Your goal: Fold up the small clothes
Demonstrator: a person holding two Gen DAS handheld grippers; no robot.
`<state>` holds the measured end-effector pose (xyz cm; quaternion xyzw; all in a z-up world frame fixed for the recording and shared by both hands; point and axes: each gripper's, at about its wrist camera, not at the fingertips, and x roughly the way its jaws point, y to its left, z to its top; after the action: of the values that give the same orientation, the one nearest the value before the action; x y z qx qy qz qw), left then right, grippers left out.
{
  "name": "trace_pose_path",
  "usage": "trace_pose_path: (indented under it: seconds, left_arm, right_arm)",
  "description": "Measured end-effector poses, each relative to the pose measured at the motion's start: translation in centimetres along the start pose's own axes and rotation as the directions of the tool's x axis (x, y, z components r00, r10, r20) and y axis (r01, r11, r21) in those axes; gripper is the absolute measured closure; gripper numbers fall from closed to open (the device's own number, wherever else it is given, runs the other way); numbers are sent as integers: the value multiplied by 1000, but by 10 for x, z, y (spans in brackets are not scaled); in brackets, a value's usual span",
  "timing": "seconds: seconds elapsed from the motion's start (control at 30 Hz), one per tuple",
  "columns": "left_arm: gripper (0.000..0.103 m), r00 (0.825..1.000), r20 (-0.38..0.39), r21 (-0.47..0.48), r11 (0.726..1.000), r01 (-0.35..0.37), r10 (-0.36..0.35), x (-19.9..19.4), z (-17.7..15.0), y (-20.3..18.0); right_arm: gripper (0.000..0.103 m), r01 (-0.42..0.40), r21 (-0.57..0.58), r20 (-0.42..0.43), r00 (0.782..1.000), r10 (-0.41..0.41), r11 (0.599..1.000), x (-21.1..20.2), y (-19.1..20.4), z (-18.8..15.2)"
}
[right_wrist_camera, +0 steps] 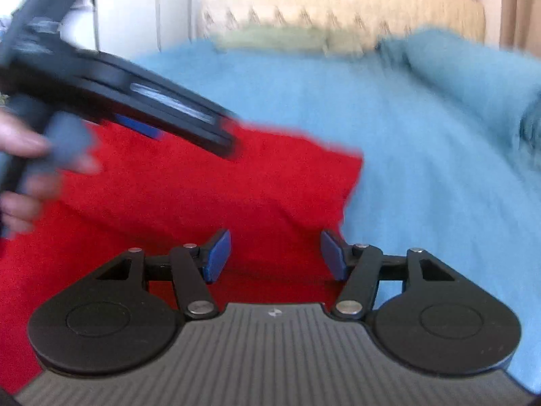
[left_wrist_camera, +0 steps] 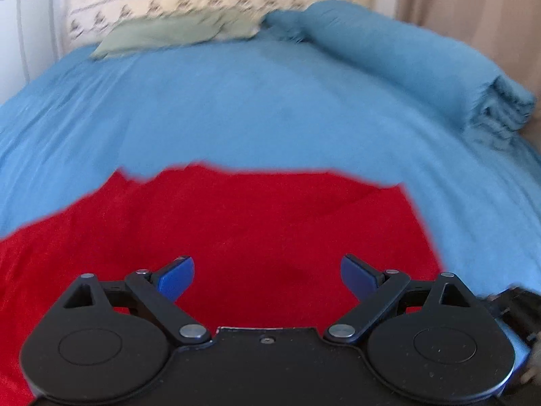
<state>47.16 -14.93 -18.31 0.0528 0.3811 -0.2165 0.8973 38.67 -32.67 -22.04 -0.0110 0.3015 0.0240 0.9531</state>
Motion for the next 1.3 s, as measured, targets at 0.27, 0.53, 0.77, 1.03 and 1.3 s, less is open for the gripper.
trace_pose_path:
  seconds: [0.27, 0.53, 0.77, 1.03, 1.3]
  left_arm:
    - [7, 996, 34, -18, 997, -79, 80, -41, -32, 42]
    - [7, 988, -5, -166, 974, -153, 154, -49, -54, 118]
    - [6, 985, 37, -106, 980, -166, 171, -69, -66, 114]
    - [6, 974, 4, -226, 949, -220, 227, -124, -90, 165]
    - [0, 920, 81, -475, 826, -303, 384, -263, -129, 261]
  right_arm:
    - [18, -27, 4, 52, 998, 27, 1000, -19, -1, 11]
    - [7, -19, 49, 24, 1000, 17, 999, 31, 0, 34]
    - [6, 11, 132, 10, 1000, -12, 991, 19, -3, 30]
    - [5, 31, 44, -72, 997, -27, 999, 17, 19, 28]
    - [0, -124, -22, 67, 990, 125, 992, -62, 93, 72]
